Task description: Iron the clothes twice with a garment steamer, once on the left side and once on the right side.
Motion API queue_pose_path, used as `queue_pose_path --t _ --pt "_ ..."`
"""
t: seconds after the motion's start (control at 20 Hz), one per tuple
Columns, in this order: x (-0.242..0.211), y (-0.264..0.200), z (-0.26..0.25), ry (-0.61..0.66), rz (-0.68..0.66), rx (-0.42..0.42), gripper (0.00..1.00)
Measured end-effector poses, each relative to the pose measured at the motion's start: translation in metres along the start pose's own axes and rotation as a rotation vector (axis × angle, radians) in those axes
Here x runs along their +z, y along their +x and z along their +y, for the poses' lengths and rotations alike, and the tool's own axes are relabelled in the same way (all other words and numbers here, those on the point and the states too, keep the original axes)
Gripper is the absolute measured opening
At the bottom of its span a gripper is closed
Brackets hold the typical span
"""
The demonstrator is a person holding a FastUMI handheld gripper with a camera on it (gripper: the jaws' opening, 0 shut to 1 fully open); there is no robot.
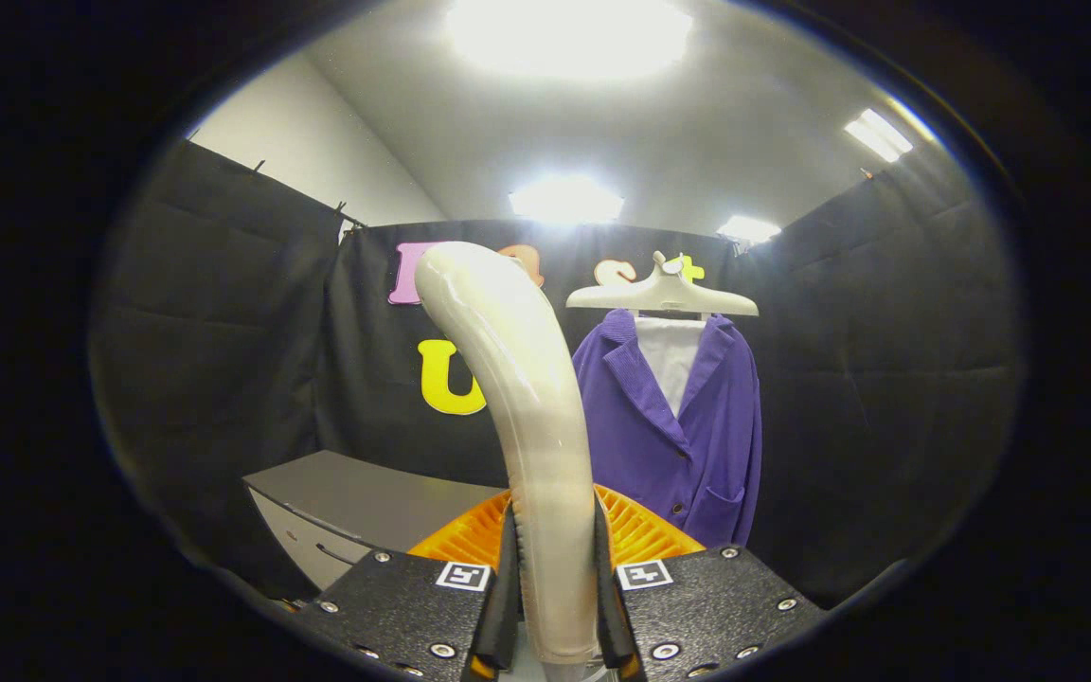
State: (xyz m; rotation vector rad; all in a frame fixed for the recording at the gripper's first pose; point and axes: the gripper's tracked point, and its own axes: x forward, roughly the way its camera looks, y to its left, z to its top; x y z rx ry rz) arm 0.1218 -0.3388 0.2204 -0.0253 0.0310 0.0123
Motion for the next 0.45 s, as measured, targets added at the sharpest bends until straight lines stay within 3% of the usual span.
queue_pose_path --t 0.45 --pt "-0.008 0.041 0.068 -0.003 0.014 0.015 0.34"
